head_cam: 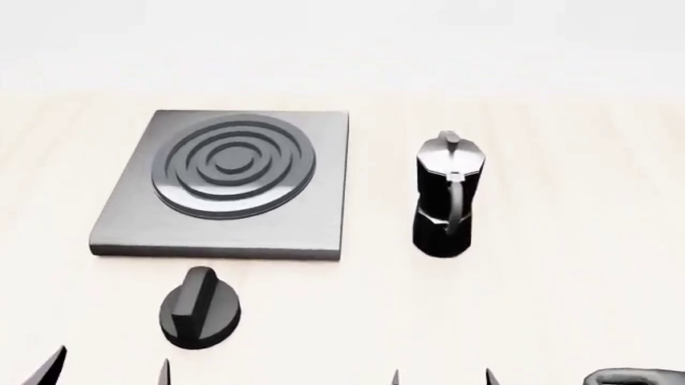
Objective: Put the moka pot on the stove.
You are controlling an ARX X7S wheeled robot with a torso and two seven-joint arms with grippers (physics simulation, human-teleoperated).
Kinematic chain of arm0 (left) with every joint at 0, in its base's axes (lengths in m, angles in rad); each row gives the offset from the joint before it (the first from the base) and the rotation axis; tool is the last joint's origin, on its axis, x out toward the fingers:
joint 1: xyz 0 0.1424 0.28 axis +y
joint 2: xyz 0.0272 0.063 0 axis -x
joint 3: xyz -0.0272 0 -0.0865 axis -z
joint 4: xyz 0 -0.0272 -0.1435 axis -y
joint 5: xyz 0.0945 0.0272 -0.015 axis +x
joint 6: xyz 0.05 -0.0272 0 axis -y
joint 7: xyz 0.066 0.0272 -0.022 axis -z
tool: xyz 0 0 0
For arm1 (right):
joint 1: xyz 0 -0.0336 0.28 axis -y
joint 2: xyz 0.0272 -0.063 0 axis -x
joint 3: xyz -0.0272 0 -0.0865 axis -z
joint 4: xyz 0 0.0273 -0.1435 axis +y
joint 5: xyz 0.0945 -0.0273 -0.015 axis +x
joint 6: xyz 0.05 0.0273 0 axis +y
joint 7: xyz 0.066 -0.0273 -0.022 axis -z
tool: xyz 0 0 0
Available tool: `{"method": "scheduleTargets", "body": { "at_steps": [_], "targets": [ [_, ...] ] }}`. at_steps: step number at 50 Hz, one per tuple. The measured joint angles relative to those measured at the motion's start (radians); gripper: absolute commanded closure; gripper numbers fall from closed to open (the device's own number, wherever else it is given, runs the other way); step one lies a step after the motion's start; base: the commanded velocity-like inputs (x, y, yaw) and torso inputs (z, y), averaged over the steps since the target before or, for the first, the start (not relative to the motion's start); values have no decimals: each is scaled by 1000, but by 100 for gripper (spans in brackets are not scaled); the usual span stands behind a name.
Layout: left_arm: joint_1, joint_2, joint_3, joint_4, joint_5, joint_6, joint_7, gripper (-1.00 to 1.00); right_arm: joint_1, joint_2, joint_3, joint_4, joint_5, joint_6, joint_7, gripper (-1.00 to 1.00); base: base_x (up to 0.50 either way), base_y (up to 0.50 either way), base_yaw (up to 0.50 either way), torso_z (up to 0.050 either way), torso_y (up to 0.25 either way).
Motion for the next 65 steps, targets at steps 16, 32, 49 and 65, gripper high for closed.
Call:
{"method": "scheduleTargets", "body": {
  "at_steps": [16,32,49,65],
  "targets": [
    [-2,-10,15,-7,-24,1,8,-100,-4,14,-12,-87,27,78,5,-100,185,0,0,0,0],
    [5,-23,20,14,-46,-4,4,-100,-9,19,-21,-95,41,74,10,-100,184,0,0,0,0],
    [6,-32,29,12,-55,1,-3,-100,2,16,-24,-46,58,35,11,-100,132,0,0,0,0],
    [12,-41,38,20,-61,6,-11,-100,2,15,-30,3,76,-36,-4,-100,0,10,0,0,0]
  ]
}}
